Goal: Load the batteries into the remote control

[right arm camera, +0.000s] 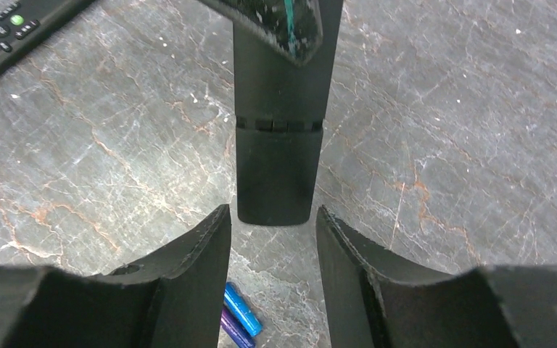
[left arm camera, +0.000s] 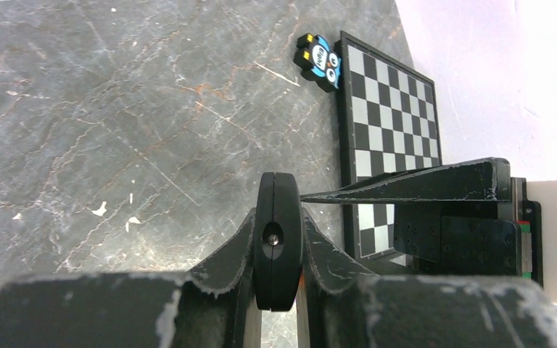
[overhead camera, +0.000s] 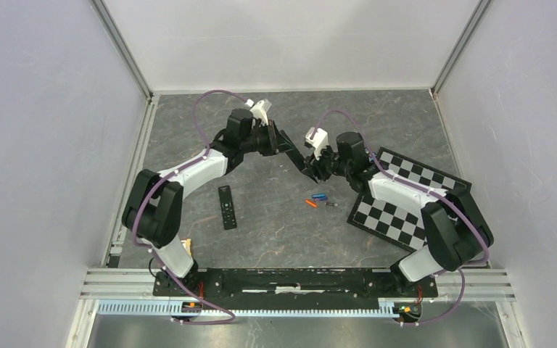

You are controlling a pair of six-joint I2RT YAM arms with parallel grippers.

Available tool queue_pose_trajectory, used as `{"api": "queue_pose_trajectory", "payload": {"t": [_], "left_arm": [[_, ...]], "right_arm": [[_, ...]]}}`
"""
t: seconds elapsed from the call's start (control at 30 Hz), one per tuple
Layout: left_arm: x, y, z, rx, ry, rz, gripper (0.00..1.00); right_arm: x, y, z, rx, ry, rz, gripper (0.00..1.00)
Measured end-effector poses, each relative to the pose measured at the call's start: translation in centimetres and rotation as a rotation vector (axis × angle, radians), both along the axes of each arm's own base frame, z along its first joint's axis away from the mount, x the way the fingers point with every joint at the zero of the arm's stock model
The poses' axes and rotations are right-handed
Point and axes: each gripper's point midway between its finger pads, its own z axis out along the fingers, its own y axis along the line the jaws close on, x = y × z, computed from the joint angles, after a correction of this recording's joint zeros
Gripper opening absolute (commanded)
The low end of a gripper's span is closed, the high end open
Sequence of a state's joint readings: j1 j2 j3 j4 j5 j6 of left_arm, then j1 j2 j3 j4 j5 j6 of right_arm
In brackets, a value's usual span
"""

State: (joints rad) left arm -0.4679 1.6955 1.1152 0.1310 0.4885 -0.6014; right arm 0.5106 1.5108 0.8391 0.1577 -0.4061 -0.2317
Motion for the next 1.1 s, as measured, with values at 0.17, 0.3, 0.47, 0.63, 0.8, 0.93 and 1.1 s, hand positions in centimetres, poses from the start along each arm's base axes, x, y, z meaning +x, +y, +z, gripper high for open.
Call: {"api": "queue_pose_trajectory", "payload": {"t": [0.17,0.3,0.47,0.63,0.8,0.93,1.1], "left_arm": [[1.0,0.7,-1.1,0.035,-0.001,0.067,0.02],[0.9,0.5,-1.6,0.03,0.009,0.052,0.02],[0.4,-0.1,-1.3,0.002,0.008,0.003,0.02],[-0.3,-1.0,-0.2,-0.048,-0.019,-0.067,0.02],[-0.4,-1.2,0.3,-0.065,-0.04,-0.085,0.02],[-0.2,-1.2,0.3,-0.068,-0.053,-0.077,0.02],[-0.3,-1.3,-0.3,-0.045,-0.043,-0.05,0.02]], "right_arm": [[0.3,-0.7,-0.9,-0.016,0.008,-0.052,0.69],[0.2,-0.8,-1.5,-0.02,-0.004,-0.042,0.87],[0.1,-0.6,-2.2,-0.034,-0.022,-0.005,0.82],[0.3,-0.2,-4.4,-0.068,0.013,0.027,0.54],[0.7,-0.1,-4.6,-0.071,0.019,0.02,0.43],[0.6,-0.3,-4.4,-0.056,0.011,0.002,0.42],[0.2,-0.7,-4.8,-0.052,0.022,-0.012,0.43]]}}
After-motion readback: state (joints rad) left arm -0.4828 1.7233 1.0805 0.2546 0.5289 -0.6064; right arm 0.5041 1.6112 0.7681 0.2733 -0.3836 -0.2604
